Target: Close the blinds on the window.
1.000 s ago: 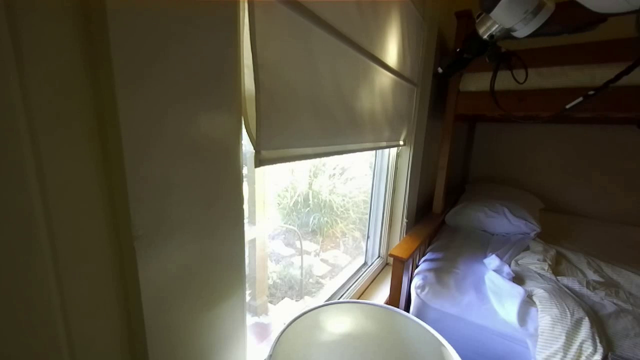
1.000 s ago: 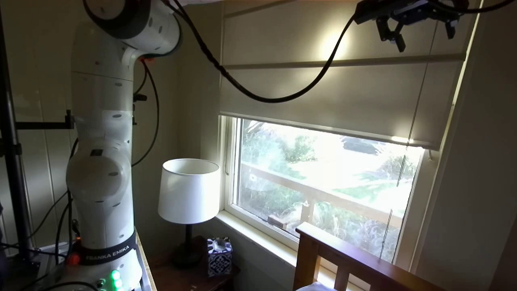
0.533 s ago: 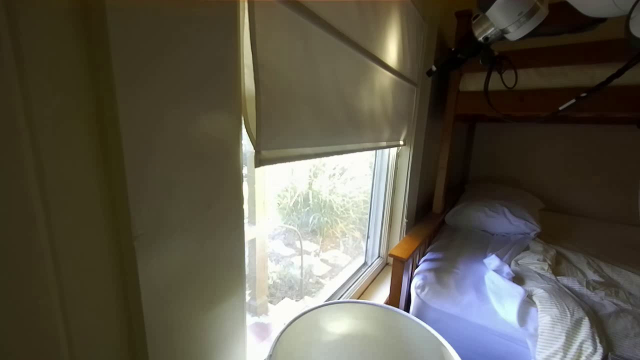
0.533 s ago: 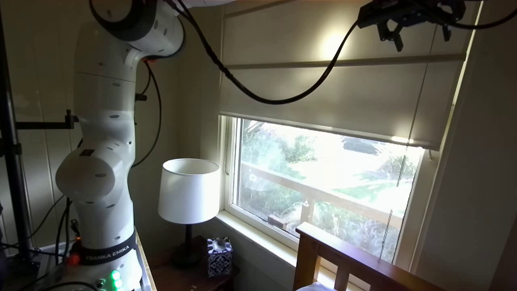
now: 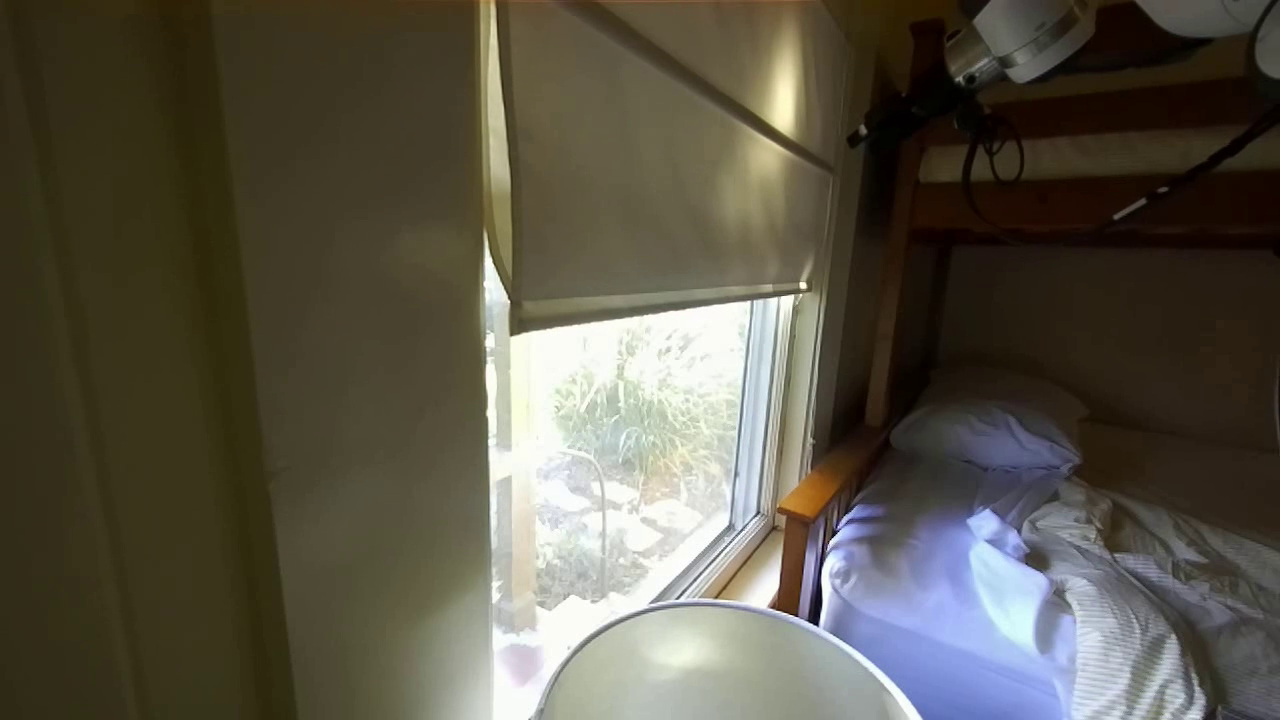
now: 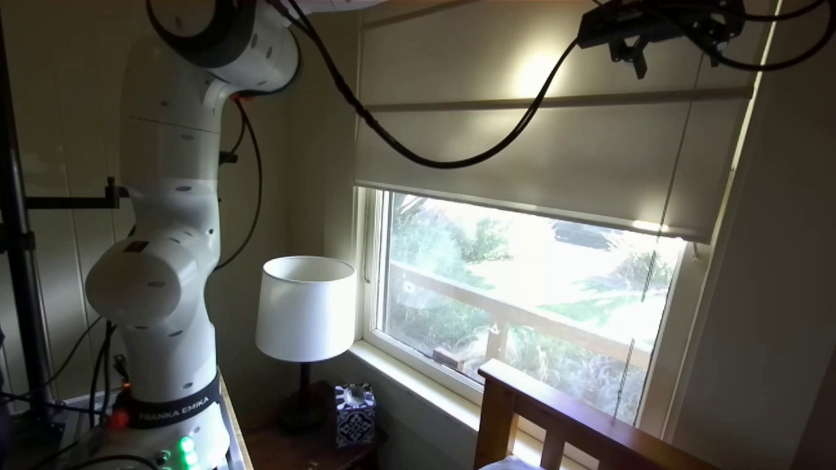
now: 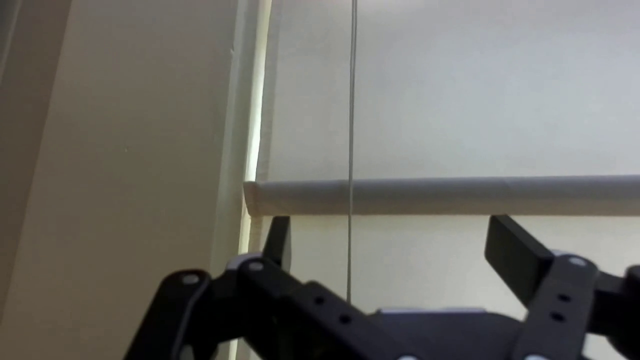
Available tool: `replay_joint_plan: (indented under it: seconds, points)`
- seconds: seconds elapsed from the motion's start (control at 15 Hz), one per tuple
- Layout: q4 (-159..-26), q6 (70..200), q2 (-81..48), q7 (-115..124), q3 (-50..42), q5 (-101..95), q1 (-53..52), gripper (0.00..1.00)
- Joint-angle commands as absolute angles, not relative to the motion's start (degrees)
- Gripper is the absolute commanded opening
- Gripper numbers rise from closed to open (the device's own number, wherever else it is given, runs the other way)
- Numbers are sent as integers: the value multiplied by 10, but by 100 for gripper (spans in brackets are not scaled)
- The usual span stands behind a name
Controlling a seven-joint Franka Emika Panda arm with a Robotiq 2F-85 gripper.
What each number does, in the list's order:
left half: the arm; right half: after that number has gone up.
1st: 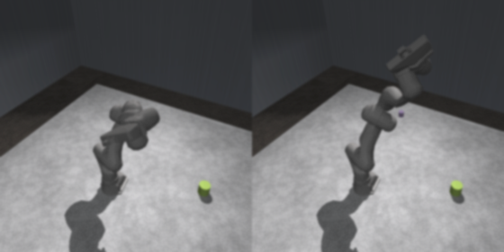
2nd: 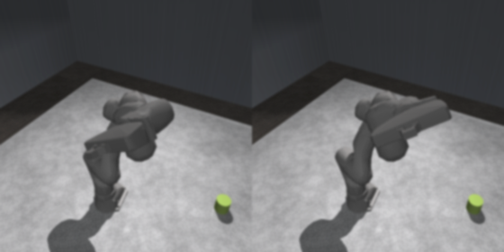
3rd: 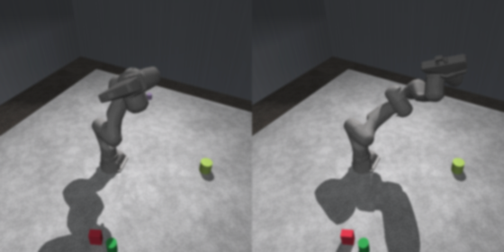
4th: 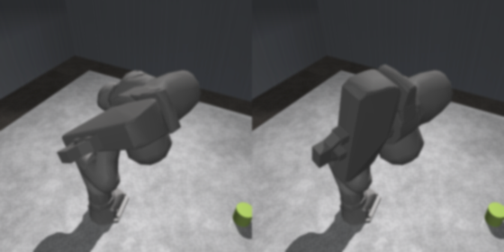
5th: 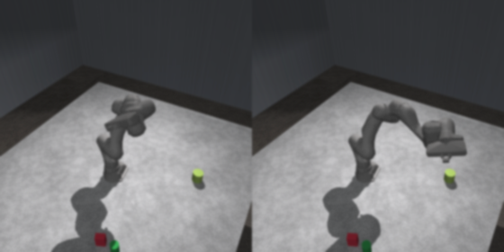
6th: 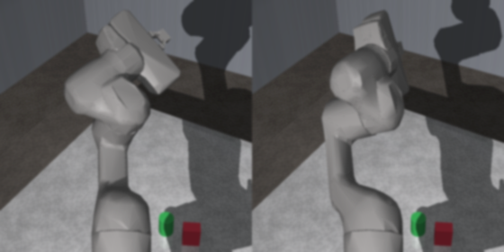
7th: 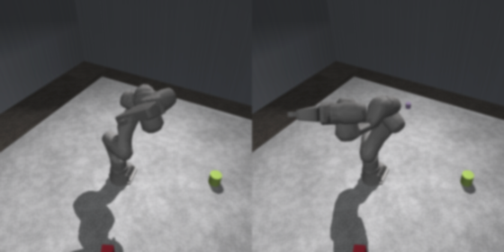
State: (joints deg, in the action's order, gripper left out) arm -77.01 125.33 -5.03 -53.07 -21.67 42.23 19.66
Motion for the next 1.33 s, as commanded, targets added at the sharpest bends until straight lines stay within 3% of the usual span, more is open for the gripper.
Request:
replay_joint_plan:
  seconds: [0.0, 1.27]
  points:
    - [-741, 1228, -77, -485, -206, 395, 216, 100]
    - [-767, 1216, -114, -543, -201, 403, 214, 100]
